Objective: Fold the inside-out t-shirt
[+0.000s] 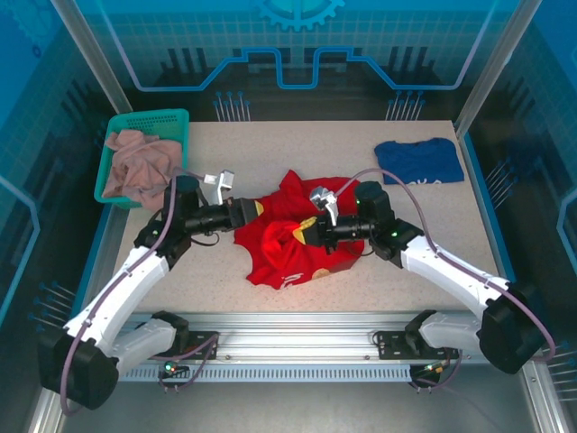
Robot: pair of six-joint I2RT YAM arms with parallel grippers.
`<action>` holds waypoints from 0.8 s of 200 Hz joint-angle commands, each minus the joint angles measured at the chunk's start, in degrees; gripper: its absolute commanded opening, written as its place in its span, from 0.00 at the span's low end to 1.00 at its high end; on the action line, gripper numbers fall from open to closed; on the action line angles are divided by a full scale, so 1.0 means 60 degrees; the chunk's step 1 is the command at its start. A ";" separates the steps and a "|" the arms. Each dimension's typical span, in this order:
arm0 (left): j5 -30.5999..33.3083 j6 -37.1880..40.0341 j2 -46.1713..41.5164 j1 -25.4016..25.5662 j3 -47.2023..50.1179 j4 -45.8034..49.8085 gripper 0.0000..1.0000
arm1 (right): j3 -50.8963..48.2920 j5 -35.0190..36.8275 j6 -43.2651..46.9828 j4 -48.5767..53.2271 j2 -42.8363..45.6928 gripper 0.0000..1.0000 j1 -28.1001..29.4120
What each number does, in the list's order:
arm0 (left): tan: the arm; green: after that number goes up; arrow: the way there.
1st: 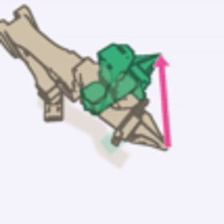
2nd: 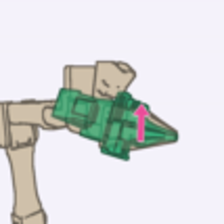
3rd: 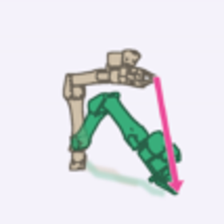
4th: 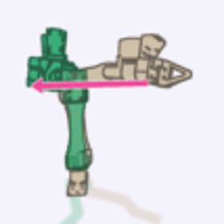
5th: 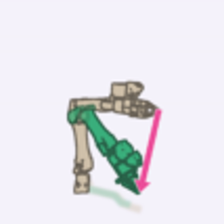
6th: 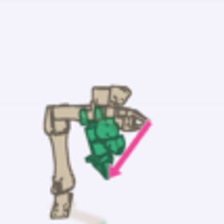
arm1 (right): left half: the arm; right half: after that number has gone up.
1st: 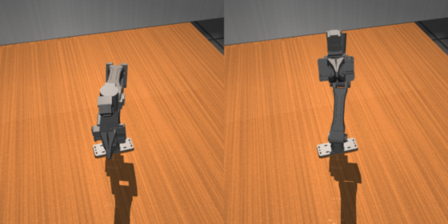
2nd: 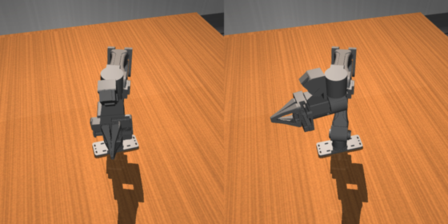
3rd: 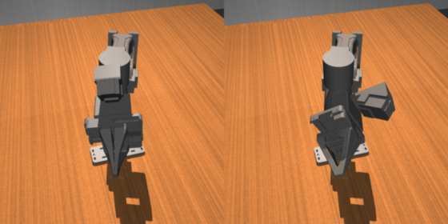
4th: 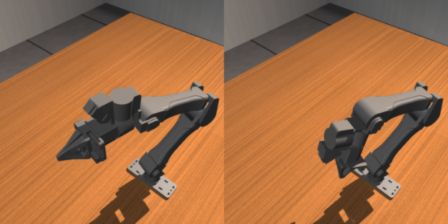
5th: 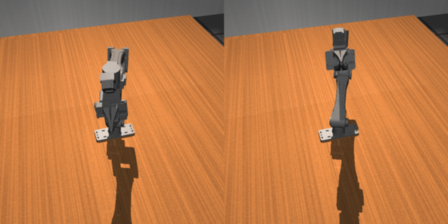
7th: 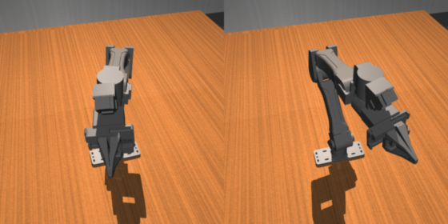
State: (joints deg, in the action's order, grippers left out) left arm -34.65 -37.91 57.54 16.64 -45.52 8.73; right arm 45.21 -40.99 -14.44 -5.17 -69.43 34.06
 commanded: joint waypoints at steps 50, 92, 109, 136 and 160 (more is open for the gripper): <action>0.1130 0.1643 -0.1758 0.1176 0.1349 0.0522 0.65 | 0.0336 0.0310 -0.1363 -0.0560 -0.0305 0.00 -0.0095; 0.2161 0.2301 -0.0900 0.2115 0.1343 0.0552 0.68 | 0.0499 0.0486 -0.1490 -0.0435 -0.0411 0.00 -0.0155; 0.2218 0.2239 -0.0645 0.2133 0.1390 0.0039 0.64 | 0.0465 0.0483 -0.1511 -0.0395 -0.0394 0.00 -0.0154; 0.2538 0.2320 -0.0277 0.2124 0.1176 -0.0230 0.56 | 0.0375 0.0513 -0.1439 -0.0286 -0.0271 0.00 -0.0155; 0.2947 0.2487 -0.0172 0.2119 0.1090 -0.0062 0.54 | 0.0346 0.0533 -0.1308 -0.0116 -0.0153 0.00 -0.0186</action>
State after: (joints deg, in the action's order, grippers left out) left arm -20.47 -25.32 56.07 29.06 -37.67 9.61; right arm 46.35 -37.91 -22.72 -6.79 -71.59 33.67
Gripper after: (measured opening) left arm 0.537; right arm 0.051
